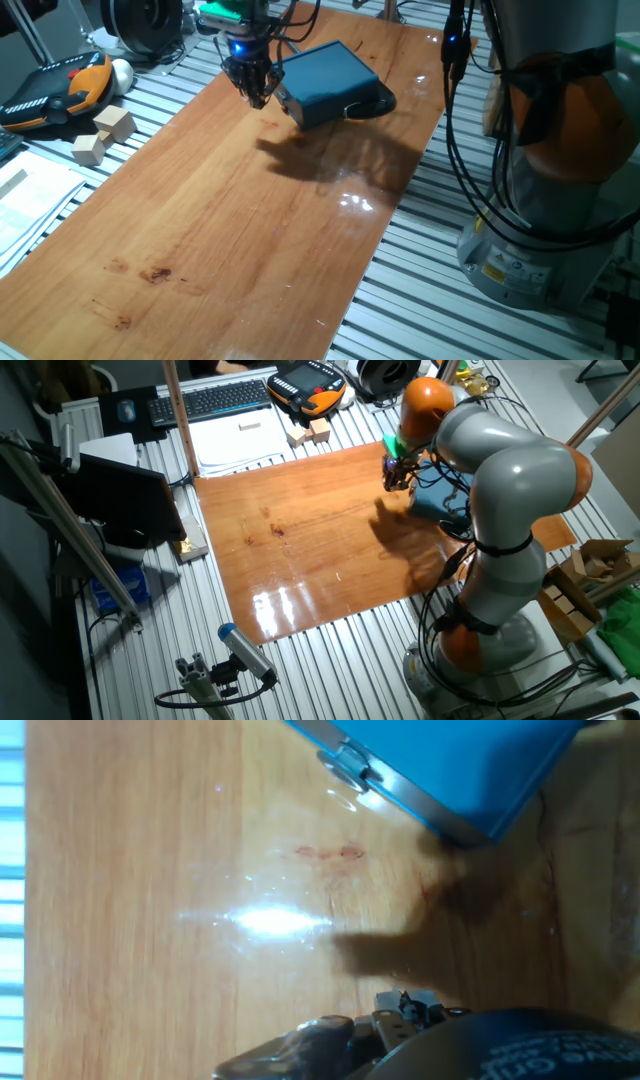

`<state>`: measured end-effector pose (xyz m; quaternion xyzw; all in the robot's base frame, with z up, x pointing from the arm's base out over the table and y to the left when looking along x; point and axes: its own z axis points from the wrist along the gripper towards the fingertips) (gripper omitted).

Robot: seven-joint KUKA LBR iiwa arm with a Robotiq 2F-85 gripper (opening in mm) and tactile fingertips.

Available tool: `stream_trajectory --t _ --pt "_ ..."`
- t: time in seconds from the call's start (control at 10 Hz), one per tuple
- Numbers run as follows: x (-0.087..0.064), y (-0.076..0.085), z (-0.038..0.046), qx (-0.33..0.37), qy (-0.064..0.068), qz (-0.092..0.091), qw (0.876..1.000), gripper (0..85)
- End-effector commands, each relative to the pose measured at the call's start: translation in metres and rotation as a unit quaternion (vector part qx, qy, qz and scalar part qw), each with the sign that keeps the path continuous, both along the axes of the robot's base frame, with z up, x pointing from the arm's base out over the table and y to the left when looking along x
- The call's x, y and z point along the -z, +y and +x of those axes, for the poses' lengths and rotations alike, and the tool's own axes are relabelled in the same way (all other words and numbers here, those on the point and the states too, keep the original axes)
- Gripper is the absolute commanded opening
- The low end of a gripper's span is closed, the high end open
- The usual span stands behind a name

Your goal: Grasp the handle and close the drawer

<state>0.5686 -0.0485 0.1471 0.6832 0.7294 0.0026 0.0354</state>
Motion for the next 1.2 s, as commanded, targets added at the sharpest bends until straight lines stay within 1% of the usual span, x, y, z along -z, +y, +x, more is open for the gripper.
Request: stream_trajectory --t 0.0,0.1,0.4,0.5,0.6,0.7,0.8,0.9,1.1 --pt "0.0 0.0 0.0 0.006 -0.006 -0.015 1.0 2.0" --pt "0.0 0.0 0.0 0.008 -0.01 -0.007 1.0 2.0" --pt "0.0 0.0 0.0 -0.042 -0.03 0.033 0.998 2.0" --pt "0.0 0.0 0.0 -0.048 -0.025 0.032 0.998 2.0" --pt "0.0 0.0 0.0 -0.056 -0.014 0.034 0.998 2.0" --pt "-0.007 0.001 -0.0036 -0.07 -0.005 0.038 0.997 2.0" --pt "-0.017 0.006 -0.0073 -0.084 0.006 0.045 0.995 2.0" --pt "-0.027 0.014 -0.0075 -0.085 0.012 0.048 0.995 2.0" --pt "-0.05 0.034 -0.0104 -0.094 0.024 0.03 0.995 2.0"
